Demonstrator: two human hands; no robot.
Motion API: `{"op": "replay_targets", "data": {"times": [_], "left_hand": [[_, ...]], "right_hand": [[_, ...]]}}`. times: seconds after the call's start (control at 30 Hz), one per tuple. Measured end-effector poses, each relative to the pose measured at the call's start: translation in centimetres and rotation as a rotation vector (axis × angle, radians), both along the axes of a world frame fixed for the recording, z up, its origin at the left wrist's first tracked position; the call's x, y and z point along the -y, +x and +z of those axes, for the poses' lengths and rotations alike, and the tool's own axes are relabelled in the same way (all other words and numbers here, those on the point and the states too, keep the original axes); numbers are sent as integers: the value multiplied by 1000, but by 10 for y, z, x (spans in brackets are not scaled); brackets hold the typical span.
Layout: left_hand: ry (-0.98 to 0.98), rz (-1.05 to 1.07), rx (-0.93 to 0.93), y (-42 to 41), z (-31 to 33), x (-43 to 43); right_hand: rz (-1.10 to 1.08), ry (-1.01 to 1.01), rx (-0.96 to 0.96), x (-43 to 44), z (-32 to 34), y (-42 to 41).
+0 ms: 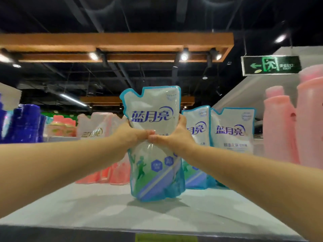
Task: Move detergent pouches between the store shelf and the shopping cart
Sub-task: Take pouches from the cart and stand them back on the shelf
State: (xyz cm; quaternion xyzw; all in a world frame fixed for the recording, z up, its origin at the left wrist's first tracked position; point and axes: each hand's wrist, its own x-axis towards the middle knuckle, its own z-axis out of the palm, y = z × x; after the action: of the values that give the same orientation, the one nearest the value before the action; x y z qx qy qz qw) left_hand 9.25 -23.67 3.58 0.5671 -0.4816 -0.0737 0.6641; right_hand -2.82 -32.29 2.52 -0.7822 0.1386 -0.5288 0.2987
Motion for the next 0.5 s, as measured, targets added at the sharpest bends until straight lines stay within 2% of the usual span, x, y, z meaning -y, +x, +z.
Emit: {"op": "replay_targets", "data": {"times": [0.13, 0.23, 0.3, 0.4, 0.5], "left_hand": [[68, -22, 14, 11, -7, 5], [231, -132, 32, 16, -12, -8], [359, -216, 55, 22, -25, -19], [527, -229, 113, 26, -51, -31], [569, -181, 191, 29, -63, -24]], "right_hand": [[17, 128, 8, 7, -14, 10], [27, 267, -54, 3, -24, 4], [18, 287, -171, -6, -34, -8], [-80, 276, -471, -21, -47, -28], [-172, 207, -666, -26, -50, -26]]}}
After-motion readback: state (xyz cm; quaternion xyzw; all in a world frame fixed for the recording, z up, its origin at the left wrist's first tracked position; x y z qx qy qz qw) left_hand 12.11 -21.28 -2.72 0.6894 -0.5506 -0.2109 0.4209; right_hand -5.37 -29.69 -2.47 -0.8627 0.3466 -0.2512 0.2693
